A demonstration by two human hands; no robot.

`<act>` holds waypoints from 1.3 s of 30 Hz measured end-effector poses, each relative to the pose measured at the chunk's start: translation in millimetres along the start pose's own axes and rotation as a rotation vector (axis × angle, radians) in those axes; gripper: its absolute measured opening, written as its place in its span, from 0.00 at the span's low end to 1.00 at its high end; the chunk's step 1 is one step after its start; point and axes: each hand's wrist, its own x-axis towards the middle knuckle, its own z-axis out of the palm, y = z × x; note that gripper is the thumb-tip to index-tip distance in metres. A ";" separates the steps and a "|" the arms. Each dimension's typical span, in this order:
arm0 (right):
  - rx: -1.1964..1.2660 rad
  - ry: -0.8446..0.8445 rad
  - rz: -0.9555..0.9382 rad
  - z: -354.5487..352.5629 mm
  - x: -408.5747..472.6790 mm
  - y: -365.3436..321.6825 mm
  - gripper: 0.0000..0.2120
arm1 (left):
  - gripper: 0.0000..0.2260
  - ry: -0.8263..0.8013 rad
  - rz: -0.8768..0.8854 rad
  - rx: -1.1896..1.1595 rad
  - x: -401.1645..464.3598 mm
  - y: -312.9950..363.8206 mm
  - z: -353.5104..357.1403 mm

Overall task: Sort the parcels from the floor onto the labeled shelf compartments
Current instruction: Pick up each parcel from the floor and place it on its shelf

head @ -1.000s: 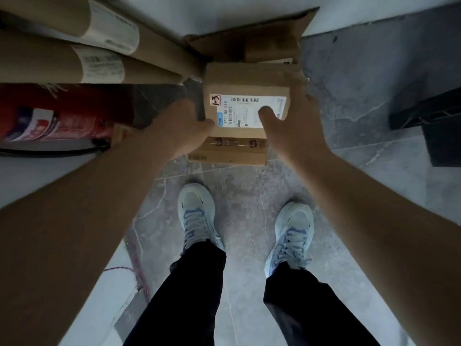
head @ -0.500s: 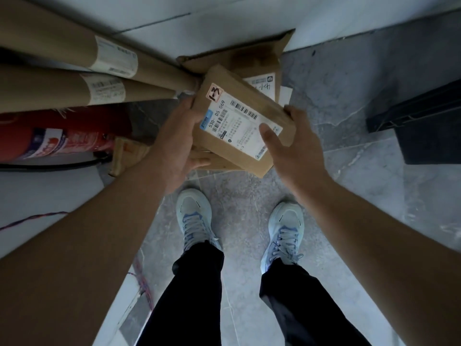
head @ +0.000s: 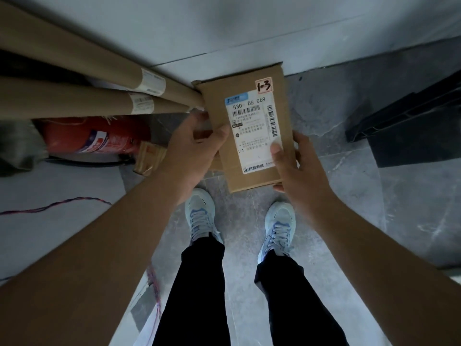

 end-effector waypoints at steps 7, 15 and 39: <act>-0.085 0.004 -0.122 -28.1 -54.8 -64.0 0.20 | 0.34 -0.102 0.120 0.095 -68.9 48.6 -9.7; -0.190 0.002 -0.237 -86.6 -164.7 -171.9 0.16 | 0.17 -0.039 0.233 0.116 -187.2 144.0 -33.2; -0.058 0.478 -0.633 -181.2 -569.3 -340.0 0.26 | 0.19 -0.204 0.911 0.377 -529.8 337.7 -94.2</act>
